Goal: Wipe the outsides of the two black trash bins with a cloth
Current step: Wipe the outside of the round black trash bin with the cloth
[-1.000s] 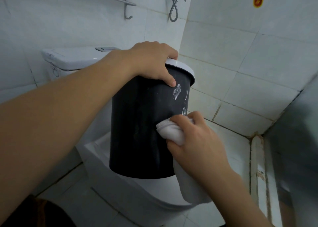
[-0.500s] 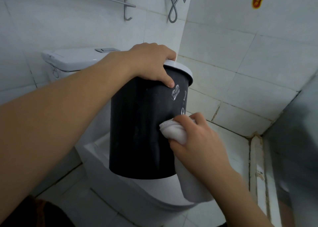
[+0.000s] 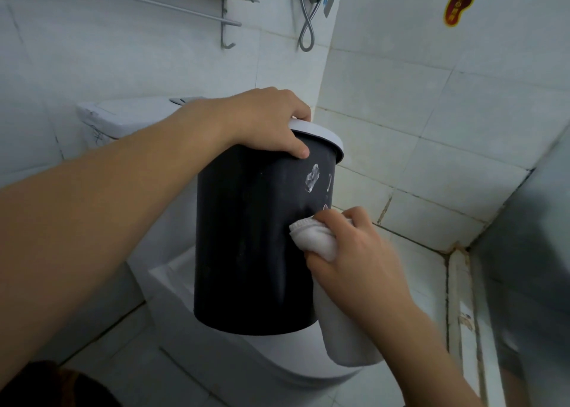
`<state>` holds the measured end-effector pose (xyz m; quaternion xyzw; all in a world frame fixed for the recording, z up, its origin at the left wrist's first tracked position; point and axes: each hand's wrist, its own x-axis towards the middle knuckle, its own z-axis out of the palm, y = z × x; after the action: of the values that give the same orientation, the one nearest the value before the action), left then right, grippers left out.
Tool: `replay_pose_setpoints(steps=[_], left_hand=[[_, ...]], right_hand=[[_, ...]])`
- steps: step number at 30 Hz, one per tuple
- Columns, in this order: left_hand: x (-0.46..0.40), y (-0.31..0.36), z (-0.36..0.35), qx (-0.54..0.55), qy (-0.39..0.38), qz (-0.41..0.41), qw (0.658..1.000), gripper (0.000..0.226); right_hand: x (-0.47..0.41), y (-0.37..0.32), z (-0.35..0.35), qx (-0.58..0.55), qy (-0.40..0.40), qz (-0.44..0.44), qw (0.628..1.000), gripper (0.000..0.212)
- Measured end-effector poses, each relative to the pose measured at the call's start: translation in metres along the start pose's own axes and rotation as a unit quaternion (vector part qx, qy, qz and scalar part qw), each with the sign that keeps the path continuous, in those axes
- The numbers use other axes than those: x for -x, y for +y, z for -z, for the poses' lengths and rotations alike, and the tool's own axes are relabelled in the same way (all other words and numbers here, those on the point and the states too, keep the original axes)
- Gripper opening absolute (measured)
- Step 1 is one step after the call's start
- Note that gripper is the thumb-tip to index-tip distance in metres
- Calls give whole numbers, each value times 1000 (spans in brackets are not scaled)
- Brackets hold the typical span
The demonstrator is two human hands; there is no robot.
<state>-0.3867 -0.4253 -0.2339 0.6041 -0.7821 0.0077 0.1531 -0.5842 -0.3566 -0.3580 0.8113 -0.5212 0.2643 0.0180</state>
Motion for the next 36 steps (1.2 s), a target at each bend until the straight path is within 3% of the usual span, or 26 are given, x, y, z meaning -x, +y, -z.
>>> replay_pose_setpoints(steps=[14, 21, 29, 36], left_hand=[[8, 0, 2, 101, -34, 16, 994, 15], [11, -1, 2, 105, -26, 18, 994, 16], [12, 5, 1, 92, -27, 6, 995, 16], [10, 5, 1, 82, -31, 8, 996, 17]], right_hand=[[-31, -16, 22, 47, 36, 10, 998, 27], [-8, -20, 9, 57, 3, 44, 997, 30], [-40, -10, 22, 37, 39, -11, 998, 30], [-13, -21, 13, 64, 13, 30, 997, 27]])
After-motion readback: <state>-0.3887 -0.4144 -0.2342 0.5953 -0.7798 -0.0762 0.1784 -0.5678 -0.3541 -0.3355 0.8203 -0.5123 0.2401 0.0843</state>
